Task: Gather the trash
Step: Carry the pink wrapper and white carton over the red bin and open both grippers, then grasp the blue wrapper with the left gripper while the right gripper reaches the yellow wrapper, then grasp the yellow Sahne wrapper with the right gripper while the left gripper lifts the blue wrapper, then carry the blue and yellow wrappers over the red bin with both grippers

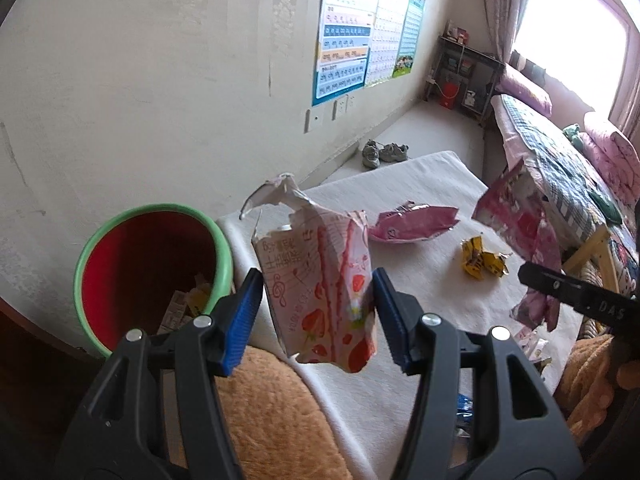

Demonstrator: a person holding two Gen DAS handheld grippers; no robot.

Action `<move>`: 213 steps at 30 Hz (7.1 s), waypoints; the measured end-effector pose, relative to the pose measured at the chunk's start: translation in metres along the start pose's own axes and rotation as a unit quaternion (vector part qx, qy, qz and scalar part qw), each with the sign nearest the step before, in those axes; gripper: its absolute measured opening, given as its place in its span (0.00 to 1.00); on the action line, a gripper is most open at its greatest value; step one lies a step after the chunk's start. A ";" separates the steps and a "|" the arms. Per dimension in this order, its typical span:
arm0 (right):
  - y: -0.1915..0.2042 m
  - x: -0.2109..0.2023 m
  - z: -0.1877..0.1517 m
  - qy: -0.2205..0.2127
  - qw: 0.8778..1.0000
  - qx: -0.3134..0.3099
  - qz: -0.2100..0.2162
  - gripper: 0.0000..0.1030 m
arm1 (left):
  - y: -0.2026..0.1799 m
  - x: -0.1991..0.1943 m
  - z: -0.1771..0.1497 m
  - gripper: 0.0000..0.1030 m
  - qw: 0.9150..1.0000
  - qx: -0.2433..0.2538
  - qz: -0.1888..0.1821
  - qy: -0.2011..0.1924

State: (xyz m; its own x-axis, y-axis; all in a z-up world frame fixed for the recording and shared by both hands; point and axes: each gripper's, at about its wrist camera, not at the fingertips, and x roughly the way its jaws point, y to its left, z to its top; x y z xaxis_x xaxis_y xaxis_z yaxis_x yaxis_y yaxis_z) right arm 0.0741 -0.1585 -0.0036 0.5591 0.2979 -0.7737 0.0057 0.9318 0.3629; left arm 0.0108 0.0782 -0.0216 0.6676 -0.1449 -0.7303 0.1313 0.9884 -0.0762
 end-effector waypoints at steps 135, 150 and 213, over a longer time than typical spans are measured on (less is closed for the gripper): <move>-0.081 0.073 -0.017 0.109 0.989 -0.051 -0.085 0.27 | -0.065 0.084 -0.062 0.51 0.982 0.021 -0.090 0.166; -0.086 0.077 -0.018 0.103 0.992 -0.032 -0.072 0.48 | -0.060 0.074 -0.092 0.69 0.979 -0.041 -0.083 0.180; 0.039 0.016 -0.023 0.026 0.994 -0.103 -0.026 0.30 | 0.008 0.013 -0.023 0.47 0.999 -0.002 0.032 0.009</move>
State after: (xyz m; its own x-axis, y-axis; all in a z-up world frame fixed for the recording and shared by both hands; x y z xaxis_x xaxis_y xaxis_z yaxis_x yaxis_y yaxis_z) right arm 0.0641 -0.1127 -0.0142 0.5195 0.2543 -0.8157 -0.1393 0.9671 0.2128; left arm 0.0032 0.0853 -0.0473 0.6619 -0.0812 -0.7452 0.0859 0.9958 -0.0323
